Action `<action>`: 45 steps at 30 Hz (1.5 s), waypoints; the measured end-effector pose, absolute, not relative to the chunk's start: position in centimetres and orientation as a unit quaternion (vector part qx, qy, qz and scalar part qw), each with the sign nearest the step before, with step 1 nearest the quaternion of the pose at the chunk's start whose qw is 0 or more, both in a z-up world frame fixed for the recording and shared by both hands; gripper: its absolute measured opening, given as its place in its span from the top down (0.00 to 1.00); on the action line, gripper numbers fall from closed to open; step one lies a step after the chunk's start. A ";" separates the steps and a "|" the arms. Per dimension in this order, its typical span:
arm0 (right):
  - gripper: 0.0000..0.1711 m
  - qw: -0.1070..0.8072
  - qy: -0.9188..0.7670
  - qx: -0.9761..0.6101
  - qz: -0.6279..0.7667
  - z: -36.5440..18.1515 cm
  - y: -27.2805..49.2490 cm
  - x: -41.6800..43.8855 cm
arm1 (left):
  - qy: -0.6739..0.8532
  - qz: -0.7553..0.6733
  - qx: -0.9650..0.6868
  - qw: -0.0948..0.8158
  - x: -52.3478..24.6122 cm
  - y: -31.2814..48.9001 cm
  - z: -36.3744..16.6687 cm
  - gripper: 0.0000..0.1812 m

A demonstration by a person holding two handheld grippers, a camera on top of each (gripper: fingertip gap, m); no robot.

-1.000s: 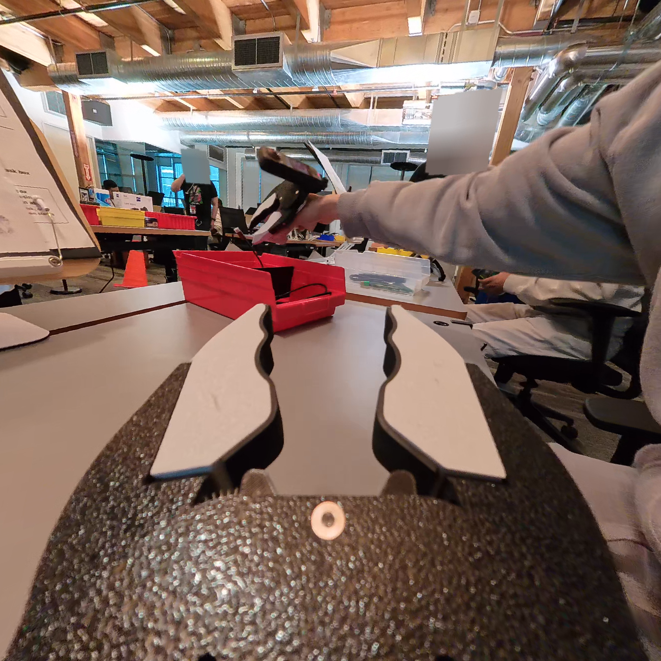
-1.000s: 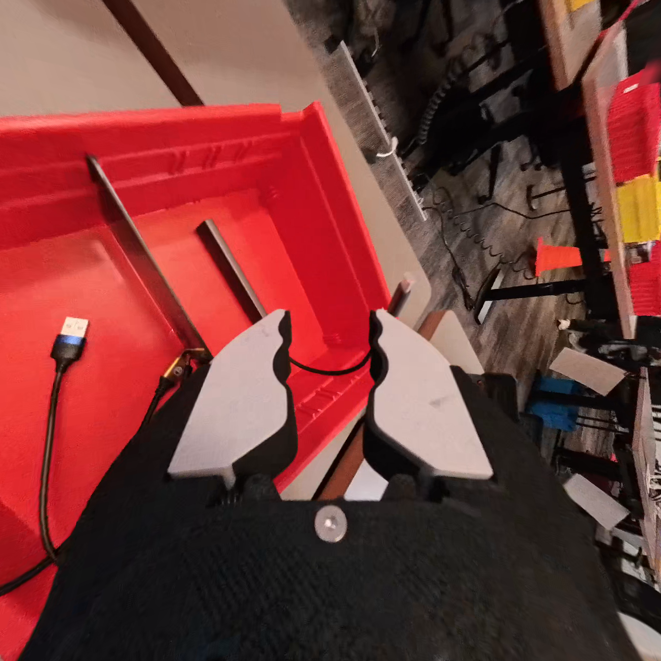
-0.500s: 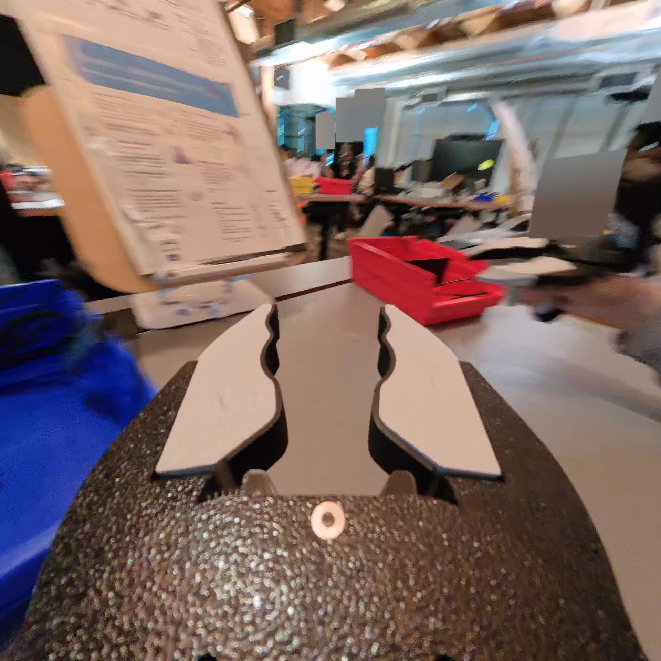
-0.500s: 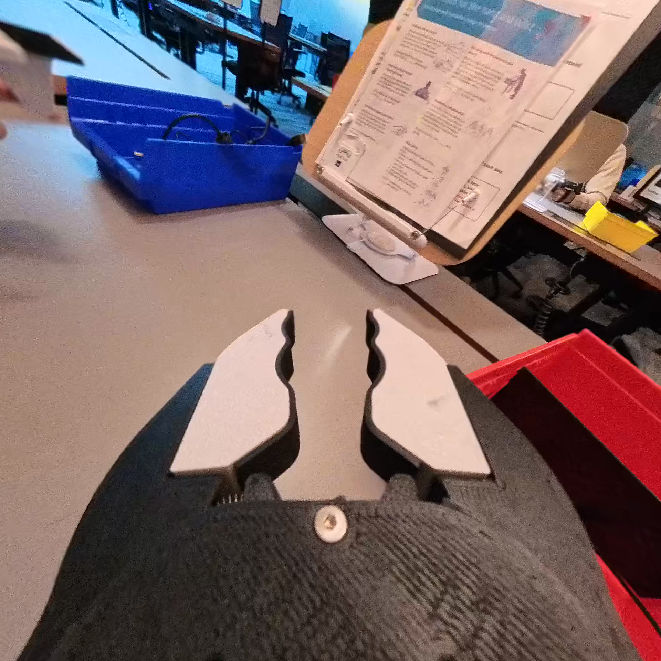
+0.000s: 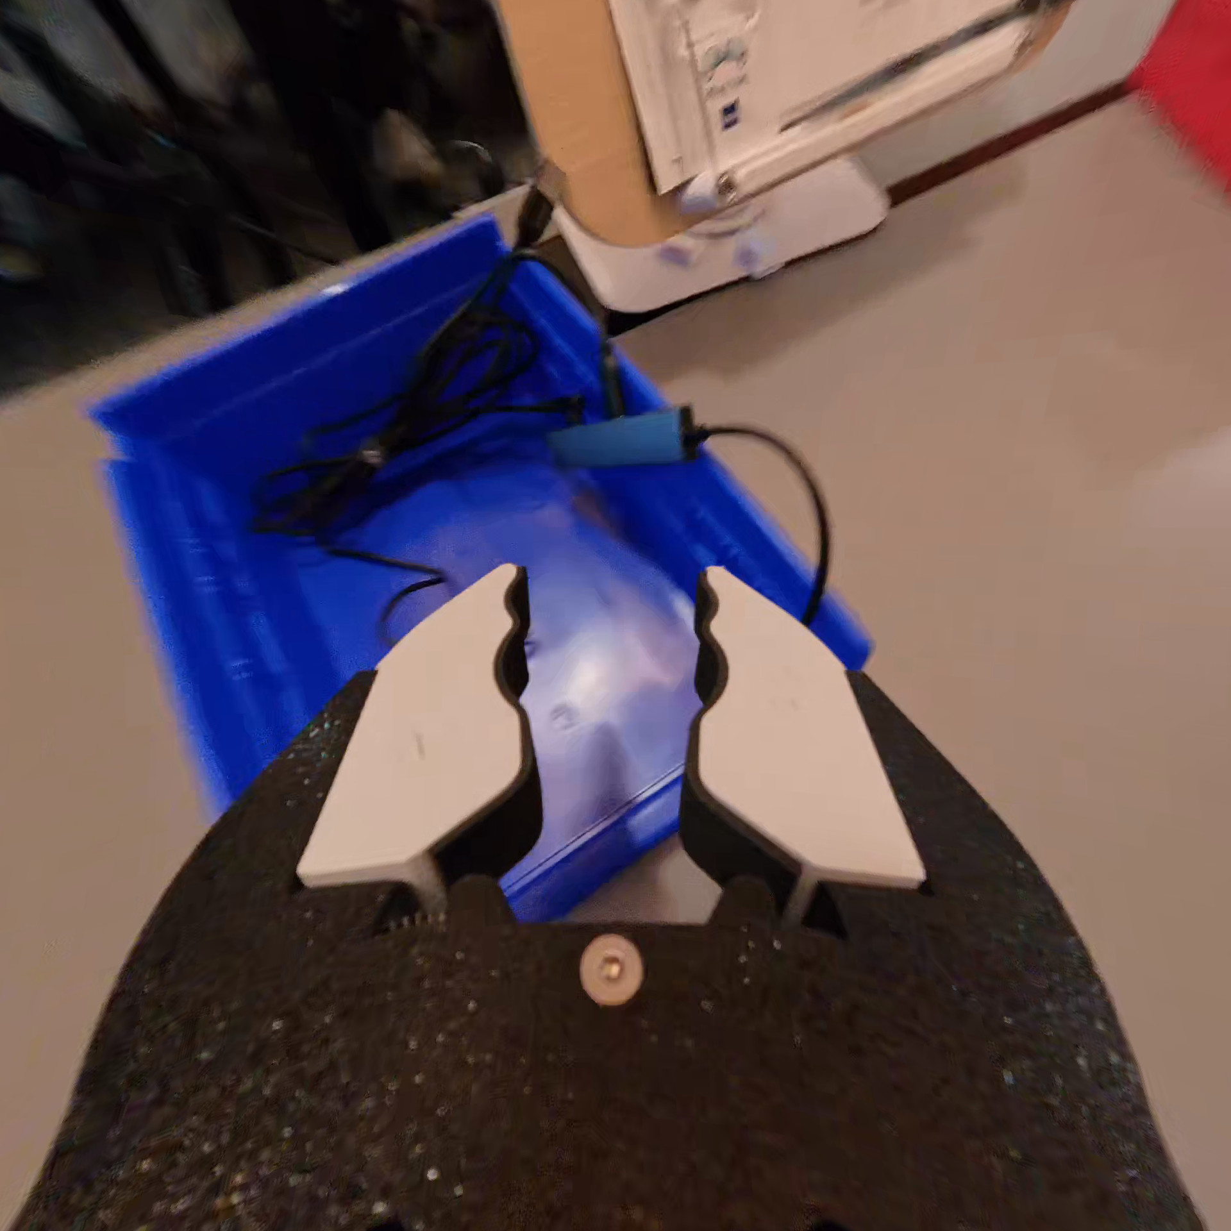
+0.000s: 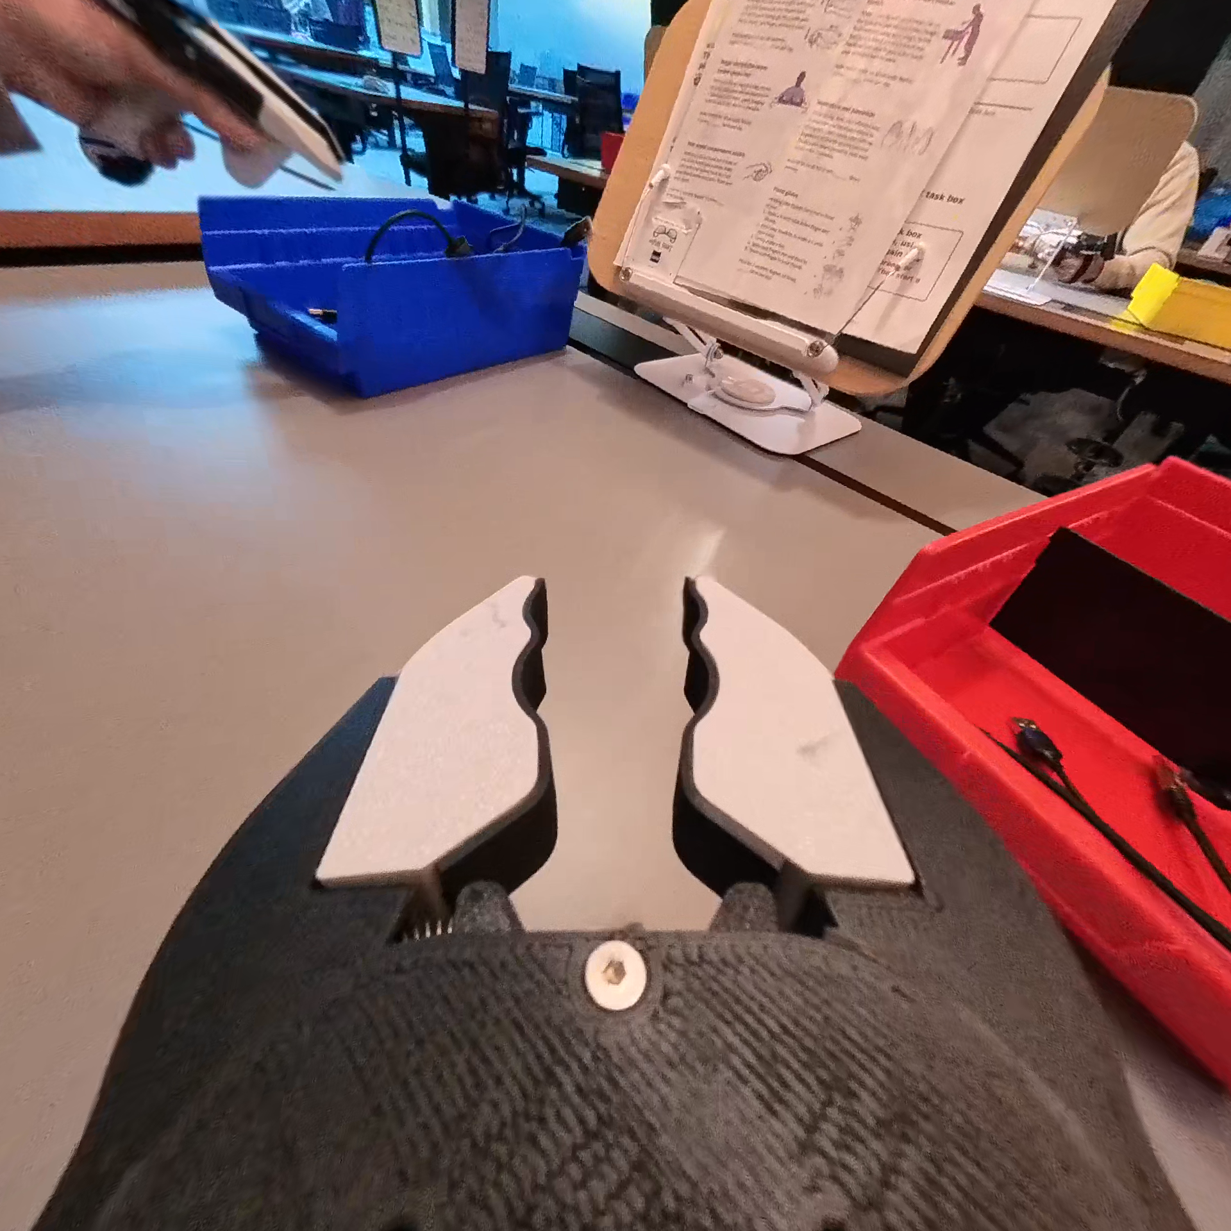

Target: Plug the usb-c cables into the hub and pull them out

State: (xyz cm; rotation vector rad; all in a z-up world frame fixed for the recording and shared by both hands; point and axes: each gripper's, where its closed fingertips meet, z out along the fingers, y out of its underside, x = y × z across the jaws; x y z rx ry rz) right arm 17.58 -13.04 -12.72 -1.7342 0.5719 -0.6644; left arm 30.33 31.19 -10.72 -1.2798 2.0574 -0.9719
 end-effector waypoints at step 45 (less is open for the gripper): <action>0.79 0.530 0.101 -0.698 -0.472 -1.9 -6.3 11.8 | 0.793 -0.423 -0.115 0.424 18.9 8.6 2.6 0.95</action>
